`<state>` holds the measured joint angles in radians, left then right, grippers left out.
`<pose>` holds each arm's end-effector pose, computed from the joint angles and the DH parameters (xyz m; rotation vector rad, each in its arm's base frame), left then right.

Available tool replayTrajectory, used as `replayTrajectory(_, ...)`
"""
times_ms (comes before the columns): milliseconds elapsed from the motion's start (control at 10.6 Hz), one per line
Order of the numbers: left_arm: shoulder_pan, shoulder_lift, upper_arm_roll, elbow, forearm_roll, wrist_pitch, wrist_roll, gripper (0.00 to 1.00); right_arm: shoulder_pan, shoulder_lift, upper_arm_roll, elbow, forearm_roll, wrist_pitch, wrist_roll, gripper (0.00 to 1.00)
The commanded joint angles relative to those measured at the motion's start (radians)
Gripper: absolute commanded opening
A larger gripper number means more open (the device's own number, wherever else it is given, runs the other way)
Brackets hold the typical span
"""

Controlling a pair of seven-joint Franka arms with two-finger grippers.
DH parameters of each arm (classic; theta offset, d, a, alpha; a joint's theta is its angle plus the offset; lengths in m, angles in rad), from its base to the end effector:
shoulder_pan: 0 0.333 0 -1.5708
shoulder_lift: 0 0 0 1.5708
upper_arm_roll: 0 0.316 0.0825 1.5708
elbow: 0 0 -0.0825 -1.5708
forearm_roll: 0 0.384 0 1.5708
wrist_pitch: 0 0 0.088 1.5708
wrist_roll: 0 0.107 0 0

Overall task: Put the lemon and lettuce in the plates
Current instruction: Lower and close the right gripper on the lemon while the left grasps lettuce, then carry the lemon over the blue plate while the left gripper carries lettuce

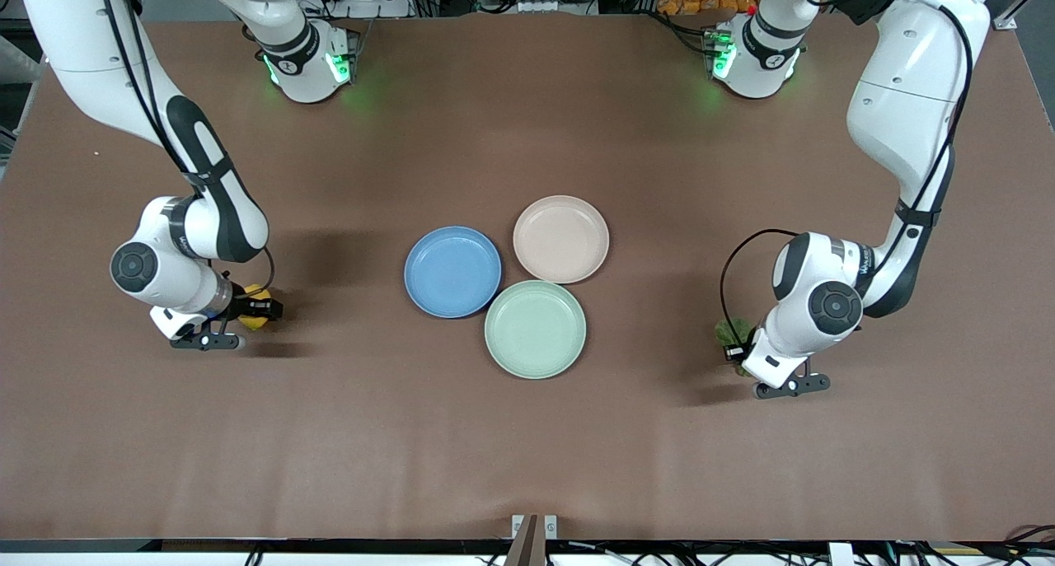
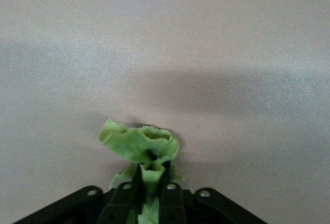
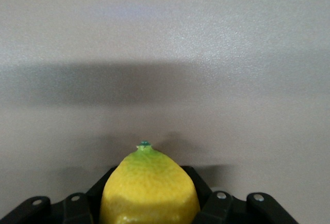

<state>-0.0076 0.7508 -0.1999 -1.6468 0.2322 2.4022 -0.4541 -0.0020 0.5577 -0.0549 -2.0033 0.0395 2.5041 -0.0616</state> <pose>0.6757 -0.1245 0.1827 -3.1212 -0.2040 -0.0492 0.5978 -0.0341 0.1703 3.1369 -0.0317 -0.0879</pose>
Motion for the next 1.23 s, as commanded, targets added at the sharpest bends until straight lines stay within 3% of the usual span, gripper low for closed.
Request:
replayTrajectory(0,-0.002,-0.011,-0.003,-0.005,0.032,0.002,-0.015,0.00,0.022,-0.021,0.001,0.032,0.017,-0.071,0.008,0.35)
replayTrajectory(379,0.004,-0.089,-0.025,-0.076,0.032,0.000,-0.005,0.00,0.057,-0.035,0.006,0.093,0.017,-0.169,0.016,0.36)
replayTrajectory(663,0.014,-0.200,-0.067,-0.187,0.030,0.003,0.002,0.00,0.108,-0.035,0.010,0.101,0.017,-0.172,0.090,0.36)
replayTrajectory(1136,0.017,-0.332,-0.130,-0.349,0.016,0.012,-0.018,0.00,0.295,-0.065,0.010,0.152,0.019,-0.292,0.268,0.40)
